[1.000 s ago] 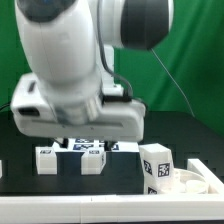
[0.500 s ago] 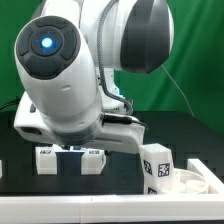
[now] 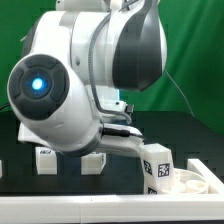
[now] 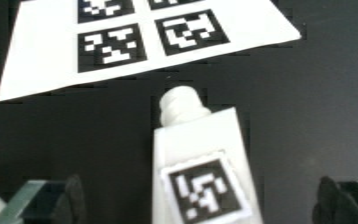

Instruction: Assemble stool

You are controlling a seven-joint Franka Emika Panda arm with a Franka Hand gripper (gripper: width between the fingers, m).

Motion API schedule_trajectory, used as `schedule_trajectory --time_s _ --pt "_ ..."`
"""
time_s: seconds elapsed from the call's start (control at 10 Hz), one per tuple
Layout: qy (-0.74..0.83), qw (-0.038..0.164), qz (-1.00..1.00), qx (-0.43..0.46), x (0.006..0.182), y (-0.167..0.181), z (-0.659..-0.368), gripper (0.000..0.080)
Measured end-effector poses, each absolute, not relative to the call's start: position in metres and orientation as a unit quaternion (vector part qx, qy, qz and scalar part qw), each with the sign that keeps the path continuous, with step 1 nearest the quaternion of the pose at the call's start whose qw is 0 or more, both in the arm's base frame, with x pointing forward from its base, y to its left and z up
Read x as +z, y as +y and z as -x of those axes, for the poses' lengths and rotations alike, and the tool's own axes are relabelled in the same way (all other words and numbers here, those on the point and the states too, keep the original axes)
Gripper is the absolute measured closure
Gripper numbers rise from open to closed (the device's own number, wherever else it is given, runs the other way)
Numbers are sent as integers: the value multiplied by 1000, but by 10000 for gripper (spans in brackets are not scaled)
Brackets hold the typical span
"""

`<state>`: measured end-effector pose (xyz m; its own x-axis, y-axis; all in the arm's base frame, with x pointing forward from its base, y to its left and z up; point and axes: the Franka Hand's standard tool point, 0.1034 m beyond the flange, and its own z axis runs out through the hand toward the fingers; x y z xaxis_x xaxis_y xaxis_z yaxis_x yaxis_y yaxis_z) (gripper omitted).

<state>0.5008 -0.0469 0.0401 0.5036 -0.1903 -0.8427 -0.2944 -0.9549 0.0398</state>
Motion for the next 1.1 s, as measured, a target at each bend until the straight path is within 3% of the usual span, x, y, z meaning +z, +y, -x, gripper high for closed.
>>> schedule_trajectory --time_s 0.4,0.7,1.1 --pt "141 51 867 475 41 -50 -502 151" --pt "160 68 856 487 23 -47 -493 151" --pt "163 64 850 496 13 -40 -488 151"
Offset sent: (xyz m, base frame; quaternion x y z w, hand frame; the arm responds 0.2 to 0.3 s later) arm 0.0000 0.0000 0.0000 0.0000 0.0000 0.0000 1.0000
